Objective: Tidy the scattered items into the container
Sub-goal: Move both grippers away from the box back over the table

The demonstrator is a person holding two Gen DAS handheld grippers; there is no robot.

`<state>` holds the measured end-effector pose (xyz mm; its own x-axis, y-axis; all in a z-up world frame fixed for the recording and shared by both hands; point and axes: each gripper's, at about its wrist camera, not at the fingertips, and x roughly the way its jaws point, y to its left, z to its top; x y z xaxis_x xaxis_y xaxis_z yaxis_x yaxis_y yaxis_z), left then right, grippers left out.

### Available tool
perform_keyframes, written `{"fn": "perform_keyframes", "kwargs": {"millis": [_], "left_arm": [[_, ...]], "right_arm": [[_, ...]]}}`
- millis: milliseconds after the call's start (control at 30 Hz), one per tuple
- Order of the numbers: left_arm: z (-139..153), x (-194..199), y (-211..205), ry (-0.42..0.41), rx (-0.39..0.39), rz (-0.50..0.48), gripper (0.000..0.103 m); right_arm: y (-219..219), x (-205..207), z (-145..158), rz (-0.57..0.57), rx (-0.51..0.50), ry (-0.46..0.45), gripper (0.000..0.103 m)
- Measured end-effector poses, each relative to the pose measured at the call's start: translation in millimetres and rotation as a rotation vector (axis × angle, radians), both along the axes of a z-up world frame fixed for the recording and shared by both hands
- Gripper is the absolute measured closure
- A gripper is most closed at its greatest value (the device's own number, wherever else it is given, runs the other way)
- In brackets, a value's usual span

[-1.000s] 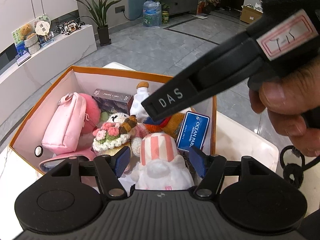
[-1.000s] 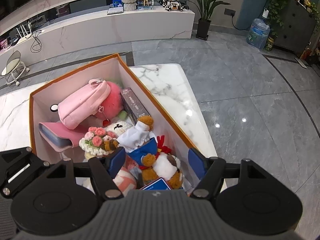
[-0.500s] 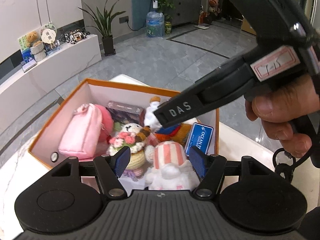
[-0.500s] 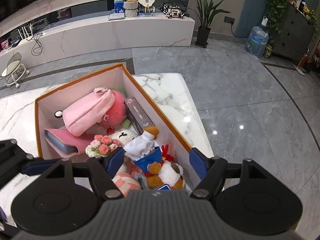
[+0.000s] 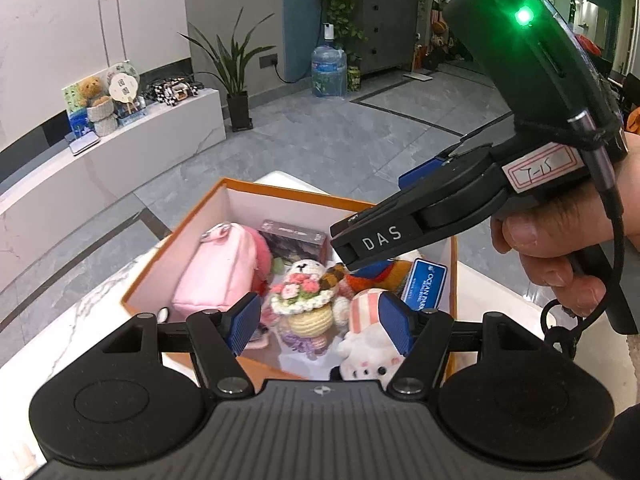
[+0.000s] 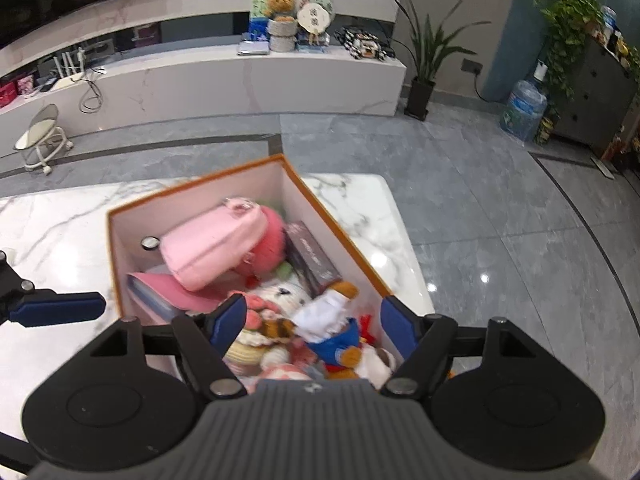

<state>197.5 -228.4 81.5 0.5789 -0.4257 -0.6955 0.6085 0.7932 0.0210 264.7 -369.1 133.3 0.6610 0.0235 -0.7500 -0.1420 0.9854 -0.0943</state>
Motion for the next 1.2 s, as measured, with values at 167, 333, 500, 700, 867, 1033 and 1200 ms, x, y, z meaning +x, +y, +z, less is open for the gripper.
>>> {"fn": "perform_keyframes", "kwargs": {"millis": [167,333,500,700,867,1033,1200], "left_arm": [[7.6,-6.8,30.0,-0.02,-0.004,0.027,0.024],[11.1,-11.9,70.2,-0.028,0.003,0.088,0.023],[14.7,-17.0,110.3,-0.035,0.011,0.149,0.023],[17.7,-22.8,160.9,-0.043,0.014,0.224,0.022],[10.9,-25.5,212.4,-0.037,-0.001,0.293,0.021],[4.6,-23.3,268.6,-0.037,-0.031,0.376,0.02],[-5.8,-21.1,322.9,-0.051,-0.084,0.501,0.02]], "right_arm": [[19.3,-6.6,11.5,0.041,0.003,-0.039,0.023],[39.8,-12.5,16.9,0.083,-0.01,-0.06,0.023],[58.5,-16.2,19.2,0.116,-0.029,-0.068,0.023],[84.9,-22.5,21.6,0.173,-0.028,-0.084,0.022],[108.8,-29.5,16.8,0.25,-0.012,-0.078,0.022],[135.1,-33.9,0.6,0.304,-0.034,-0.039,0.022],[159.4,-34.6,-17.7,0.347,-0.064,-0.001,0.023]]}}
